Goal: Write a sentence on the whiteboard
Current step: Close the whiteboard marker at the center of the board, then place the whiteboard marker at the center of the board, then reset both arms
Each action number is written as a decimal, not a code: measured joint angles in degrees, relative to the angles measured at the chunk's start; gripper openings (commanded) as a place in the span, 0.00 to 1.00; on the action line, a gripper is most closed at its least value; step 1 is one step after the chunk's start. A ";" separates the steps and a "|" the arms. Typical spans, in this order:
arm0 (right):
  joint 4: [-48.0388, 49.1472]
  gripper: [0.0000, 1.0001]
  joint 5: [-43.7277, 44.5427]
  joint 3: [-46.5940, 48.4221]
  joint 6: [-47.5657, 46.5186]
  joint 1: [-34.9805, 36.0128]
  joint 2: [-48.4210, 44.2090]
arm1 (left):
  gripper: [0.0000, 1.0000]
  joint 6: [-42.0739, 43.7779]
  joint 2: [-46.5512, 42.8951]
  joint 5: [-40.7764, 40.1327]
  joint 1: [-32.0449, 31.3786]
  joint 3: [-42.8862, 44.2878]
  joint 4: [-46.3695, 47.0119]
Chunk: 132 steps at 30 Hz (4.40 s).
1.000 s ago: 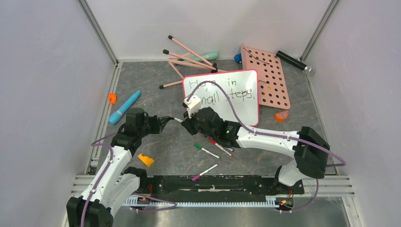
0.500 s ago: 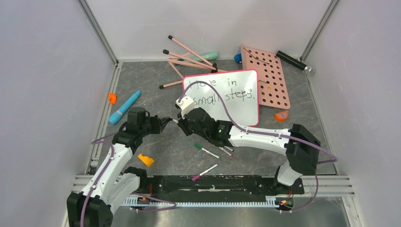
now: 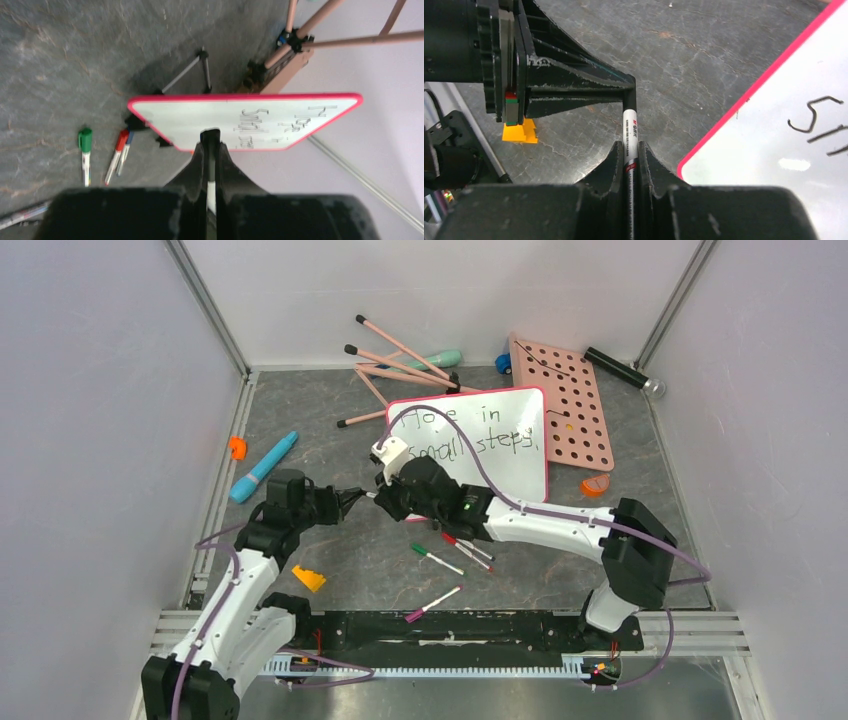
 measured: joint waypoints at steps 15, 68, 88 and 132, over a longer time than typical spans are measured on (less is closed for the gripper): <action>-18.03 0.00 -7.19 9.16 -1.05 -1.01 5.99 | 0.02 -0.37 -1.60 2.25 -1.95 -9.88 4.35; -2.36 0.74 15.65 -30.23 -1.25 -6.86 -33.27 | 1.00 64.17 -9.49 -19.23 -5.33 -3.08 4.02; 9.79 0.79 39.54 -59.87 -11.26 -29.79 -62.55 | 1.00 89.90 -4.35 -30.14 -5.38 -20.94 44.81; 75.76 0.98 11.85 -67.41 -20.15 -55.04 -15.41 | 1.00 97.42 37.46 -19.06 6.99 -16.35 81.99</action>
